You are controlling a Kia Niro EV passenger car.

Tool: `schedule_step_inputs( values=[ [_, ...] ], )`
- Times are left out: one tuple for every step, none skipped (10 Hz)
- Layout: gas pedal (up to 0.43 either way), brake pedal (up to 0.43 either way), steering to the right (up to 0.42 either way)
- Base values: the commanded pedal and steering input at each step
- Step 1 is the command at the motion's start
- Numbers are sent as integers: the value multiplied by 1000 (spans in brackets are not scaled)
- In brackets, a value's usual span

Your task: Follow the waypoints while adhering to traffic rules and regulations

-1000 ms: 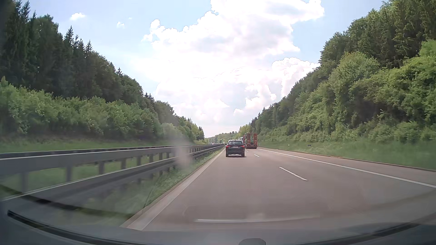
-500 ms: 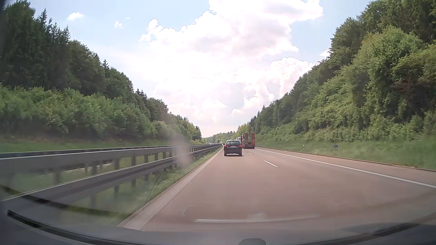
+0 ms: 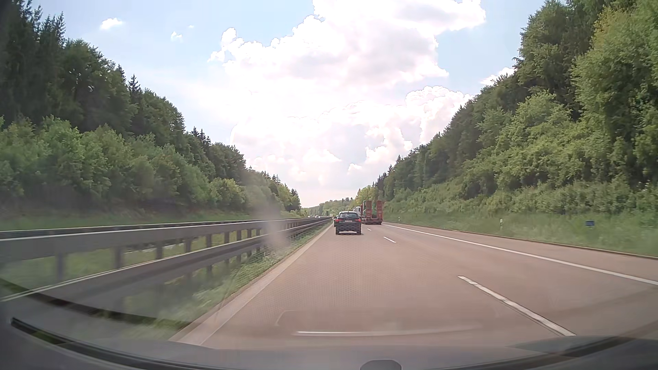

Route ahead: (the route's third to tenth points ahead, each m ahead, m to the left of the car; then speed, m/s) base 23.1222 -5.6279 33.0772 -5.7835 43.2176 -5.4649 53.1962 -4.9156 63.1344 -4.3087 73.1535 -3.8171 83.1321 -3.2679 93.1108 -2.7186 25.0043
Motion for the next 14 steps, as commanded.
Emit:
schedule_step_inputs(
  values=[
    [339, 0, -1],
    [339, 0, -2],
    [339, 0, -2],
    [339, 0, -3],
    [339, 0, -2],
    [339, 0, -3],
    [339, 0, -3],
    [339, 0, -4],
    [339, 0, -4],
    [339, 0, -4],
    [331, 0, -5],
    [331, 0, -7],
    [331, 0, -8],
    [331, 0, -8]
  ],
)
